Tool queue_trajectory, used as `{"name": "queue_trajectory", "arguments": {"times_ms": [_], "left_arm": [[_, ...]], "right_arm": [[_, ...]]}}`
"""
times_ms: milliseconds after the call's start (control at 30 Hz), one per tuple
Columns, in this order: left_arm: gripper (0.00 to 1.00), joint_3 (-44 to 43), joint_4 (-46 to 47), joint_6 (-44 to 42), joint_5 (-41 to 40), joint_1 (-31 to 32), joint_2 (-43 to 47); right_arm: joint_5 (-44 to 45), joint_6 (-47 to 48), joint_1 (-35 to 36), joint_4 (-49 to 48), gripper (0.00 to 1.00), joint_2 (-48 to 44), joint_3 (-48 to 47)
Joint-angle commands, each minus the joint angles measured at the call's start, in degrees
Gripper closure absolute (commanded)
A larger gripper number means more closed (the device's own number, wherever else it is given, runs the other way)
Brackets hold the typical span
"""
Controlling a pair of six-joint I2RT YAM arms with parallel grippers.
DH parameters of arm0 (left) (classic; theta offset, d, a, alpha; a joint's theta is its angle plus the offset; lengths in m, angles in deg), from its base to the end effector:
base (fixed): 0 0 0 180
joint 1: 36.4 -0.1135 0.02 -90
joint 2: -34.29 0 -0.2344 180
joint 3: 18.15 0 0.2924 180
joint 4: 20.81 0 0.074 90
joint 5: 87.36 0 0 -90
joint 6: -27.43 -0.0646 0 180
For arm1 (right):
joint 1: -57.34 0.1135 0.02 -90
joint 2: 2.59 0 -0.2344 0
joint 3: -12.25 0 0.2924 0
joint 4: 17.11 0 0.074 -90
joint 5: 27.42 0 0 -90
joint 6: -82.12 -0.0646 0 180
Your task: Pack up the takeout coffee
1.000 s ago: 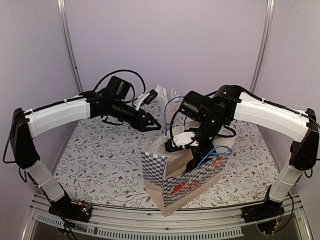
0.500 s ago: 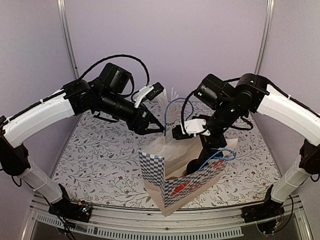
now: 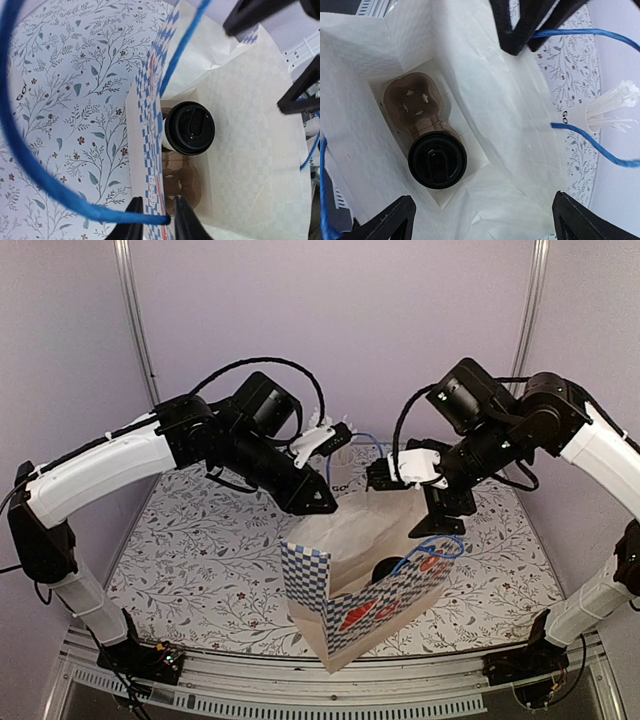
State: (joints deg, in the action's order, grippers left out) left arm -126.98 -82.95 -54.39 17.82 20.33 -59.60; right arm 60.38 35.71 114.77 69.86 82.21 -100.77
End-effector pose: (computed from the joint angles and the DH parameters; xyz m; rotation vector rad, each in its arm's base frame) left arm 0.2114 -0.3530 0.3227 1.1591 2.2492 -0.8155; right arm 0.1746 0.2780 0.3667 -2.0164 1.6435 0.1372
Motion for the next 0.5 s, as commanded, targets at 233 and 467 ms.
{"name": "queue_trajectory", "arguments": {"times_ms": [233,467], "left_arm": [[1.00,-5.48,-6.99,-3.85,-7.60,0.58,-3.33],[1.00,-11.76,-10.31,-10.38,-19.19,0.61,-3.68]], "right_arm": [[2.83,4.86,-19.35,-13.93,0.01,-14.60,1.21],[-6.16,2.79,-32.51,-22.78,0.01,-20.05,19.08]]}}
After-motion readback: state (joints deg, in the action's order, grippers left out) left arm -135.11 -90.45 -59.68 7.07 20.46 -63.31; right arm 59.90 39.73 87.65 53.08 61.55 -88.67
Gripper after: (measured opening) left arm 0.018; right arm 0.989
